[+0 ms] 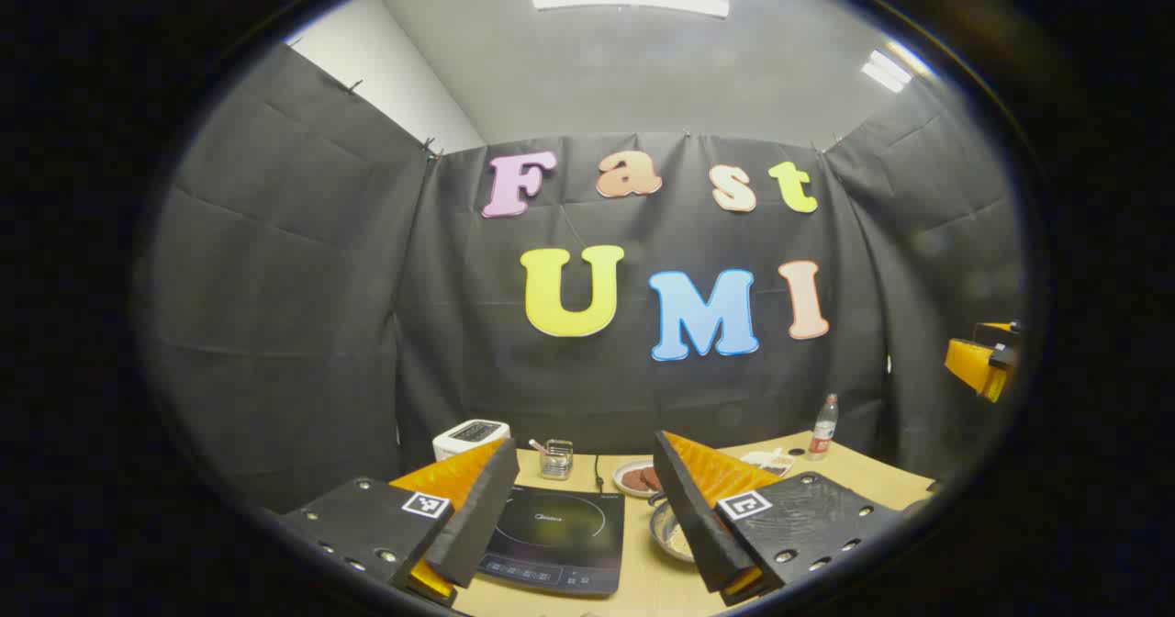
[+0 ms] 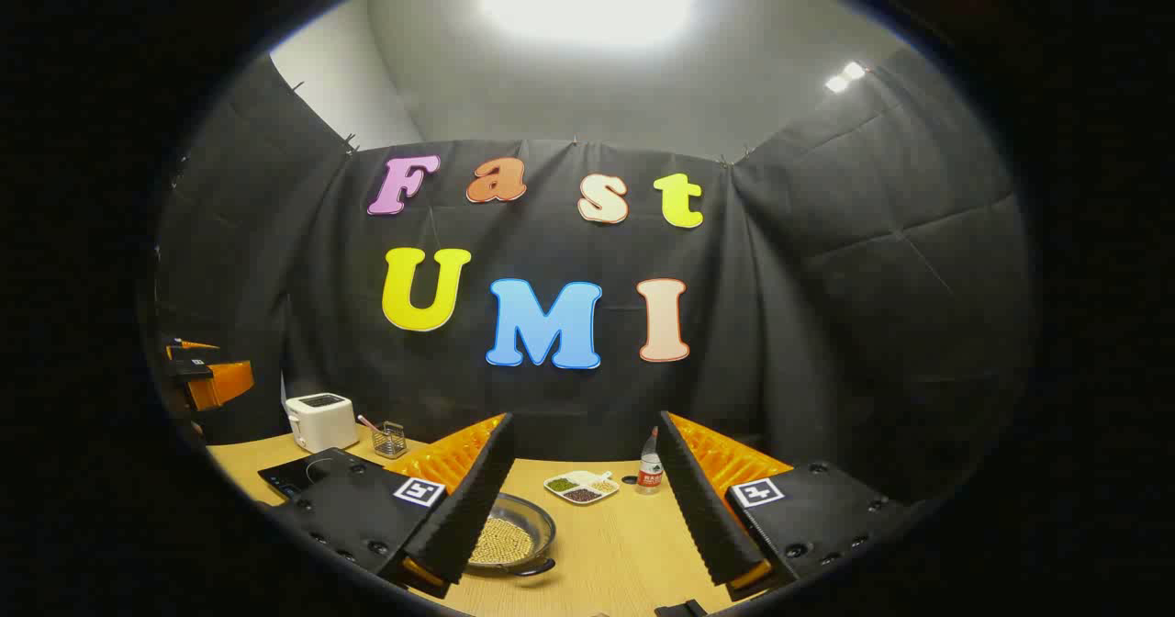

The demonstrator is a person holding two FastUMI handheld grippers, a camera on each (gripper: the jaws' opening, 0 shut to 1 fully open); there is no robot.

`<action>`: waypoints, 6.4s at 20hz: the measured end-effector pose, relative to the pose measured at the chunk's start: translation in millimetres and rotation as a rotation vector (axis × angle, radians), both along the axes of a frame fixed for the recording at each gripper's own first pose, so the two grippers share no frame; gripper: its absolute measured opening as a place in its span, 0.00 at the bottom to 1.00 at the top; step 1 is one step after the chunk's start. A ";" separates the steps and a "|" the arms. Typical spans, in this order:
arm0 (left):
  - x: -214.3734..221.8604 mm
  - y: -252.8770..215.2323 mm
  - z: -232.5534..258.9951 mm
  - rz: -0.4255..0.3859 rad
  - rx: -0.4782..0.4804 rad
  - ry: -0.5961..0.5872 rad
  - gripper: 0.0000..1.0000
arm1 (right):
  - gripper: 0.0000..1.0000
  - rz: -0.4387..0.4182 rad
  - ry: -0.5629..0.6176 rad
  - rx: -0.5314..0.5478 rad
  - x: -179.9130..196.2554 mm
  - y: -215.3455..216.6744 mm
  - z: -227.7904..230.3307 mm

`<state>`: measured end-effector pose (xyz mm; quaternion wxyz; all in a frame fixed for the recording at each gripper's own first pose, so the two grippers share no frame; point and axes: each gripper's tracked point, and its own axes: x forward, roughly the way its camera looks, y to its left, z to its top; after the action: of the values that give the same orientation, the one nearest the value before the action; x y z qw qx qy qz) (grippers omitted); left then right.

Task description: First push the handle of the pot to place it horizontally, then grasp the pot with both hands and set it on the induction cooktop.

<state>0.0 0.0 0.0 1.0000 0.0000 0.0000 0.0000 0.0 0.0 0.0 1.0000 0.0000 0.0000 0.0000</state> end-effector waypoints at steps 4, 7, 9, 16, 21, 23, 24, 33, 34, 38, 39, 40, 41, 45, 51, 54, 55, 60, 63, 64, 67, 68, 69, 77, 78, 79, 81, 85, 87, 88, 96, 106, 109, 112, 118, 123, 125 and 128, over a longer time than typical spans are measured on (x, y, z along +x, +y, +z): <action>-0.1 -0.7 2.7 -0.002 0.009 -0.007 0.90 | 0.97 0.011 0.011 -0.004 2.9 3.9 -2.7; -0.9 -0.5 5.4 -0.004 0.014 -0.019 0.87 | 0.97 0.012 0.018 -0.003 2.5 5.4 -4.9; -0.1 0.3 7.9 -0.005 0.017 -0.024 0.87 | 0.97 0.014 0.022 -0.005 2.2 6.3 -5.7; -2.8 -0.8 12.5 -0.006 0.024 -0.039 0.87 | 0.97 0.015 0.034 0.002 0.6 5.7 -7.2; -3.1 -0.7 11.5 -0.004 0.024 -0.040 0.90 | 0.97 0.025 0.041 -0.003 0.7 6.1 -9.9; -4.7 0.2 11.7 -0.001 0.024 -0.040 0.90 | 0.92 0.023 0.047 -0.012 0.3 5.1 -12.0; -4.3 0.2 11.8 0.000 0.024 -0.041 0.90 | 0.86 0.024 0.049 -0.015 0.6 5.0 -11.0; -5.7 9.0 14.3 0.013 0.028 -0.051 0.87 | 0.40 0.025 0.039 -0.007 -0.3 8.3 -8.0; -6.2 10.0 14.5 0.015 0.028 -0.051 0.90 | 0.35 0.033 0.044 -0.004 -0.2 11.4 -9.6; -4.8 14.5 15.2 0.018 0.029 -0.055 0.90 | 0.05 0.044 0.033 -0.006 -1.2 17.0 -6.2; -5.0 15.9 15.8 0.019 0.029 -0.057 0.90 | 0.05 0.037 0.031 -0.010 -0.7 15.8 -6.2; -4.7 17.2 16.3 0.019 0.028 -0.058 0.87 | 0.00 0.049 0.032 -0.011 0.8 20.9 -7.4; -4.5 18.9 16.5 0.019 0.028 -0.058 0.87 | 0.00 0.067 0.041 -0.011 1.4 25.4 -10.3; 0.4 27.6 15.6 0.015 0.026 -0.063 0.87 | 0.00 0.113 0.076 -0.016 1.7 44.3 -20.0; 6.9 48.6 13.3 -0.008 0.009 -0.077 0.88 | 0.02 0.165 0.164 -0.014 1.6 77.5 -51.4; 8.3 61.8 9.9 0.000 0.005 -0.075 0.87 | 0.00 0.195 0.201 -0.031 -0.2 92.5 -64.9; 8.8 63.4 10.8 0.001 0.004 -0.076 0.87 | 0.02 0.207 0.211 -0.042 0.0 95.6 -68.7; 20.7 65.3 0.4 0.022 -0.001 -0.056 0.88 | 0.02 0.301 0.288 -0.043 1.8 110.8 -97.0; 33.2 62.5 -2.3 0.050 0.005 -0.050 0.89 | 0.02 0.353 0.343 -0.057 8.5 113.1 -120.7; 36.7 59.8 -3.8 0.061 0.012 -0.045 0.87 | 0.02 0.367 0.368 -0.060 11.5 112.8 -129.8; 48.7 48.3 -3.8 0.072 0.034 -0.041 0.90 | 0.02 0.417 0.445 -0.043 17.4 114.9 -157.8; 52.1 46.2 -4.9 0.077 0.042 -0.038 0.87 | 0.02 0.434 0.473 -0.038 18.5 115.7 -166.0; 55.9 43.3 -5.8 0.084 0.049 -0.035 0.87 | 0.02 0.453 0.497 -0.034 20.3 118.5 -175.5; 78.6 27.9 -17.1 0.125 0.073 -0.002 0.87 | 0.02 0.582 0.651 -0.072 28.4 127.0 -231.7; 79.5 27.5 -17.5 0.131 0.076 -0.001 0.87 | 0.02 0.594 0.679 -0.078 26.9 126.6 -239.4; 81.5 27.3 -17.5 0.136 0.080 0.002 0.87 | 0.02 0.607 0.709 -0.084 25.6 127.1 -248.6; 81.9 27.9 -20.7 0.150 0.086 0.007 0.90 | 0.02 0.625 0.770 -0.106 21.6 125.4 -267.8; 80.7 31.3 -27.3 0.182 0.095 0.022 0.87 | 0.02 0.663 0.856 -0.136 16.3 125.9 -298.4; 82.8 33.7 -27.4 0.197 0.100 0.028 0.90 | 0.02 0.681 0.907 -0.150 12.4 125.9 -312.9; 82.0 34.0 -28.8 0.204 0.103 0.029 0.90 | 0.02 0.688 0.929 -0.160 12.1 125.8 -318.4; 84.3 31.6 -30.9 0.236 0.119 0.041 0.87 | 0.02 0.704 1.018 -0.198 15.3 116.3 -341.0; 88.1 13.2 -33.0 0.237 0.124 0.036 0.87 | 0.00 0.660 1.022 -0.216 34.9 89.2 -346.6; 89.7 9.1 -32.8 0.238 0.127 0.039 0.87 | 0.02 0.636 1.029 -0.204 41.3 78.3 -347.8; 91.2 6.3 -36.2 0.244 0.124 0.041 0.90 | 0.02 0.622 1.033 -0.194 48.5 72.3 -349.6; 97.5 1.6 -38.4 0.252 0.124 0.048 0.87 | 0.02 0.605 1.038 -0.199 62.6 60.6 -352.9; 101.7 0.5 -42.3 0.266 0.120 0.051 0.87 | 0.02 0.571 1.041 -0.181 81.0 47.7 -354.4; 103.1 1.3 -44.6 0.274 0.115 0.054 0.87 | 0.02 0.563 1.039 -0.182 88.8 44.4 -354.5; 103.3 1.7 -46.8 0.287 0.114 0.057 0.87 | 0.02 0.551 1.038 -0.191 99.6 39.8 -358.0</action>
<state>103.3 1.7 -46.8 0.9877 0.0566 0.0283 0.1431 99.6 39.8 -358.0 0.8280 -0.0898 0.4887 0.2597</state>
